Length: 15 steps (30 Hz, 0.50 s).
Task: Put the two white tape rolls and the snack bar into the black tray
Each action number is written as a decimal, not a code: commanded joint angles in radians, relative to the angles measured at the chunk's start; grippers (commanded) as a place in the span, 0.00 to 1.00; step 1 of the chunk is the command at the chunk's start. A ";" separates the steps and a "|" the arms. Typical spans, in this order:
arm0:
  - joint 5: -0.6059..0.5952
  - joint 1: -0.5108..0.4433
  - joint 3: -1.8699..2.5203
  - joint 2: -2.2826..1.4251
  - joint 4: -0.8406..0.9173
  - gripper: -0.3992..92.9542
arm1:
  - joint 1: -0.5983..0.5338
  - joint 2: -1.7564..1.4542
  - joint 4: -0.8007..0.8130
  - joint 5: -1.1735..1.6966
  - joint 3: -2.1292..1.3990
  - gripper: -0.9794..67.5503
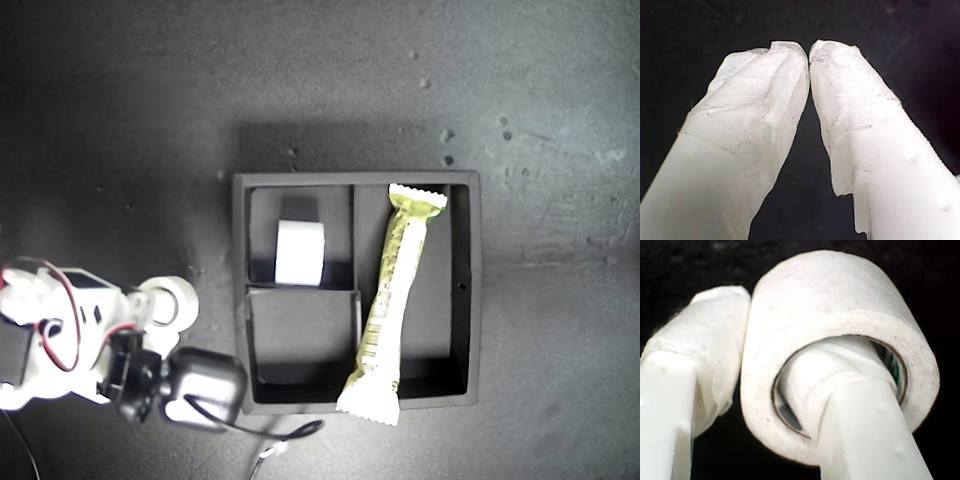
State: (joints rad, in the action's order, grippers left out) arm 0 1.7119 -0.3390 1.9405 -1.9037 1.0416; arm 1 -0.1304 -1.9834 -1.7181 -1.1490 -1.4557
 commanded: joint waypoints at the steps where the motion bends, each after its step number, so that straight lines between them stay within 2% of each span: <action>1: -0.089 0.025 -0.273 0.026 0.123 0.00 | -0.003 -0.067 -0.002 -0.080 -0.066 0.01; 8: -0.206 0.006 -0.813 0.387 0.293 0.00 | 0.095 -0.676 0.193 -0.213 -0.549 0.01; 15: -0.193 -0.025 -1.356 0.811 0.552 0.00 | 0.094 -1.086 0.420 -0.324 -1.000 0.01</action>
State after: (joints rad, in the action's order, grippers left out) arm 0 1.5094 -0.3559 0.8452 -1.2180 1.4926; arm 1 -0.0353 -2.9637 -1.3990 -1.4450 -2.3148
